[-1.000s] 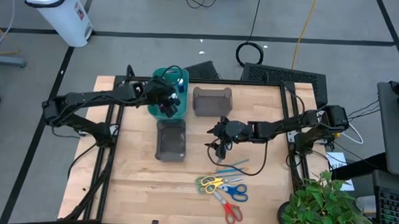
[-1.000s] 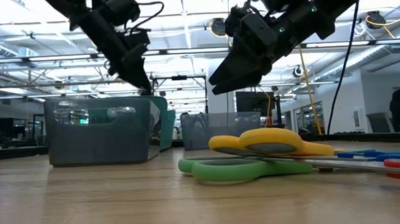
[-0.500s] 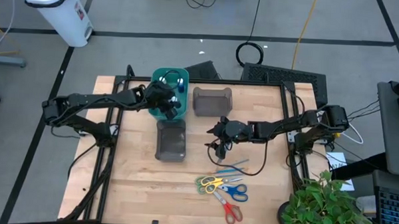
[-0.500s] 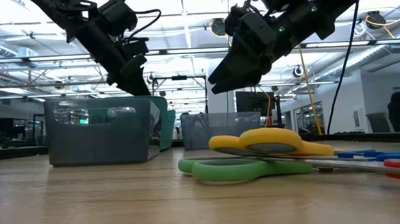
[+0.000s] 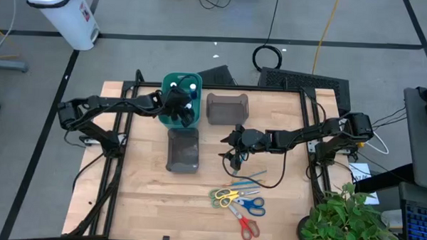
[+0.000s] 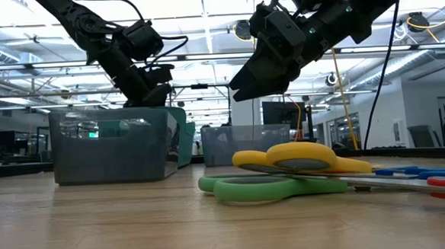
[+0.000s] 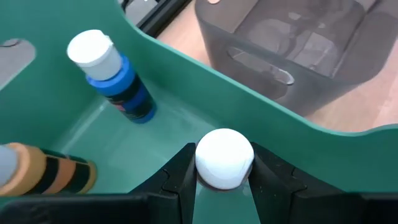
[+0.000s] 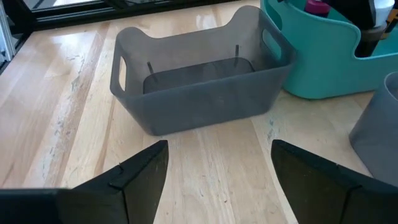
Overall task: Pick & Place Paint Supplies
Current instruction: Put the black paint bottle into the blue bin
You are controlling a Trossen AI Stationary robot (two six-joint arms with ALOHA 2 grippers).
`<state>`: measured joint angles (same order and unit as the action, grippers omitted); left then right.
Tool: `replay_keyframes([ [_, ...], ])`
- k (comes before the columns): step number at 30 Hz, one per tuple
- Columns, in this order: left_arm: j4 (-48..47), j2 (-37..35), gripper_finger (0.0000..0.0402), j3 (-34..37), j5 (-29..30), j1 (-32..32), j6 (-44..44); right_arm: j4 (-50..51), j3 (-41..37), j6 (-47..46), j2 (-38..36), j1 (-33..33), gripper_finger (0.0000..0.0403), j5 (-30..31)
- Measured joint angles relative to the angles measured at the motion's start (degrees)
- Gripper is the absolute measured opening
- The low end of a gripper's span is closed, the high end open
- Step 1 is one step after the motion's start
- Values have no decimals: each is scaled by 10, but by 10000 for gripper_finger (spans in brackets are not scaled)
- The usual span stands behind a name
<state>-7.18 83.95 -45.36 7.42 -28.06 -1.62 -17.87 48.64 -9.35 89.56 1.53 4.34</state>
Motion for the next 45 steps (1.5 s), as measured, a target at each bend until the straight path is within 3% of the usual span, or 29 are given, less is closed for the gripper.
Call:
replay_keyframes([
  [23, 6, 6, 120, -22, -14, -8, -8, -3, 0, 6, 0, -1, 279, 0],
  [33, -22, 6, 120, -50, -14, -36, -82, -3, 0, 11, 0, -1, 279, 0],
  [45, -34, 23, 120, -50, 6, -39, -99, -10, 0, 11, 0, -1, 279, 1],
])
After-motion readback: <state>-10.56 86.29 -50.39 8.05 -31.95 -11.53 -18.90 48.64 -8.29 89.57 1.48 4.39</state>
